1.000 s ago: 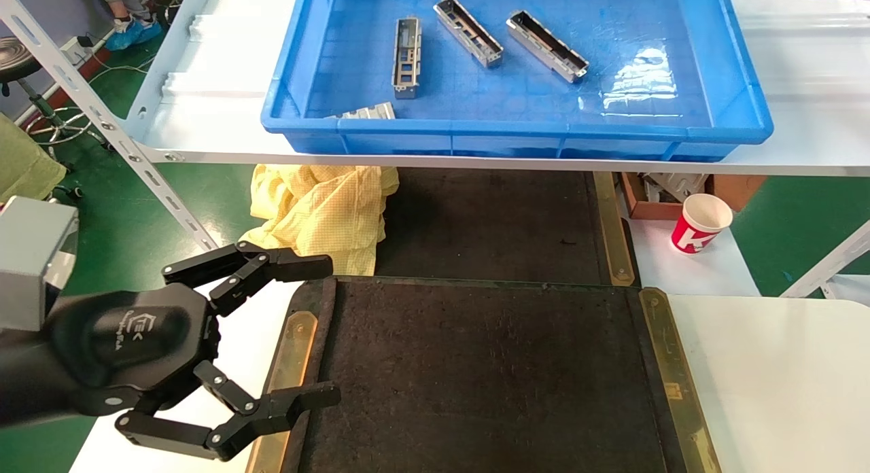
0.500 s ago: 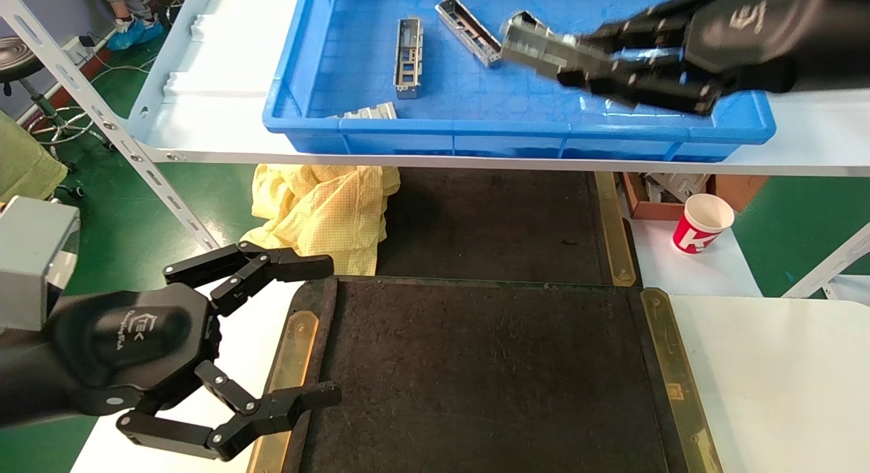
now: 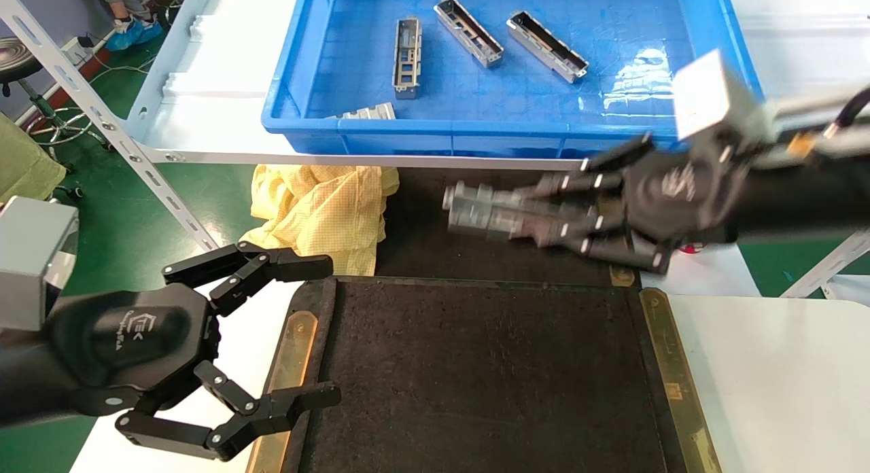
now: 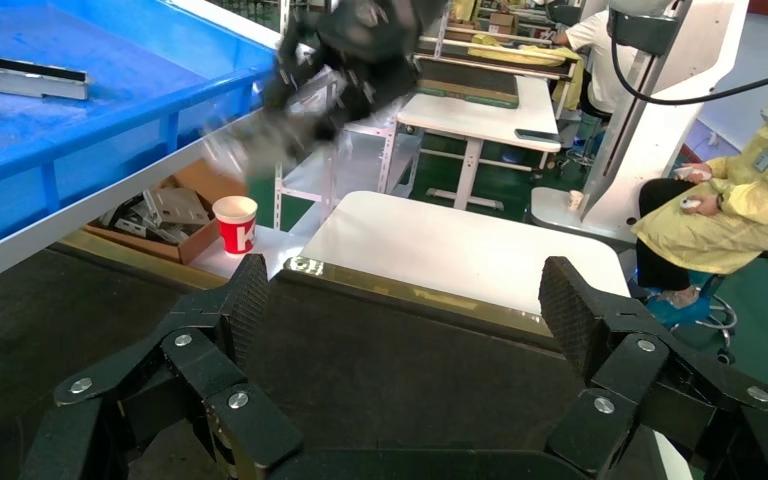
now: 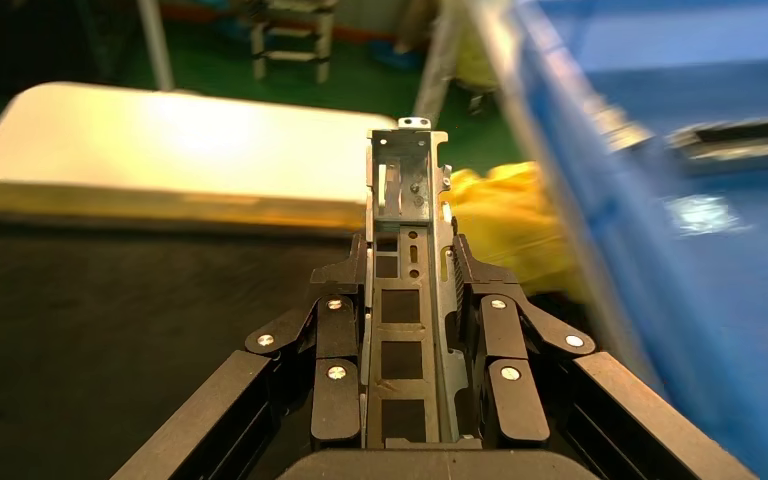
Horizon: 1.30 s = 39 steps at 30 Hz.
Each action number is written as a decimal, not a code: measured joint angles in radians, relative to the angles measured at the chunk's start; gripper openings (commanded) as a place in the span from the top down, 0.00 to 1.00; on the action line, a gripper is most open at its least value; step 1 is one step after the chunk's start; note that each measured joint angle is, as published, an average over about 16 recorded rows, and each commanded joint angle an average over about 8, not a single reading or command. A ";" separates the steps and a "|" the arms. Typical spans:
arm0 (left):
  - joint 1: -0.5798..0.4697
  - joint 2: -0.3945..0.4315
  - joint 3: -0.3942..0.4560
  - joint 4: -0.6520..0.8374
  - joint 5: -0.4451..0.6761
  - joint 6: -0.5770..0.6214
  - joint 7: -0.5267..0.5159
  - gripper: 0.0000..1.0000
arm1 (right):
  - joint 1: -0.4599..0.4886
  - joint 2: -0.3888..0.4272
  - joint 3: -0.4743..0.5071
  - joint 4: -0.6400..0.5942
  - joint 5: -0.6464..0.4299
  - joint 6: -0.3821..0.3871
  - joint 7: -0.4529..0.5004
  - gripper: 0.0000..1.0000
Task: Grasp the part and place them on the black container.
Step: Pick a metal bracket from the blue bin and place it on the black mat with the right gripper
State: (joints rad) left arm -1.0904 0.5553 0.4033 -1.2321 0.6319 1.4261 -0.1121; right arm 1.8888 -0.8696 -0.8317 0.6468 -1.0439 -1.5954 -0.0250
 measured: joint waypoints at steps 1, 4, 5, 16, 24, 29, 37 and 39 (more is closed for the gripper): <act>0.000 0.000 0.000 0.000 0.000 0.000 0.000 0.00 | -0.008 -0.002 -0.016 0.011 0.008 0.001 -0.004 1.00; 0.000 0.000 0.000 0.000 0.000 0.000 0.000 0.00 | -0.027 -0.017 -0.060 0.024 0.023 0.004 -0.028 1.00; 0.000 0.000 0.000 0.000 0.000 0.000 0.000 0.00 | -0.032 -0.024 -0.074 0.023 0.025 0.005 -0.040 1.00; 0.000 0.000 0.000 0.000 0.000 0.000 0.000 0.00 | -0.084 -0.167 -0.189 -0.103 0.039 0.023 -0.211 1.00; 0.000 0.000 0.000 0.000 0.000 0.000 0.000 0.00 | -0.124 -0.294 -0.219 -0.268 0.036 0.077 -0.335 1.00; 0.000 0.000 0.000 0.000 0.000 0.000 0.000 0.00 | -0.153 -0.366 -0.220 -0.367 0.034 0.121 -0.397 1.00; 0.000 0.000 0.000 0.000 0.000 0.000 0.000 0.00 | -0.205 -0.447 -0.209 -0.475 0.052 0.184 -0.452 1.00; 0.000 0.000 0.000 0.000 0.000 0.000 0.000 0.00 | -0.218 -0.460 -0.207 -0.488 0.057 0.198 -0.458 1.00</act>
State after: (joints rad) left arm -1.0904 0.5553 0.4033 -1.2321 0.6319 1.4261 -0.1121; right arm 1.6704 -1.3291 -1.0390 0.1585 -0.9871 -1.3971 -0.4831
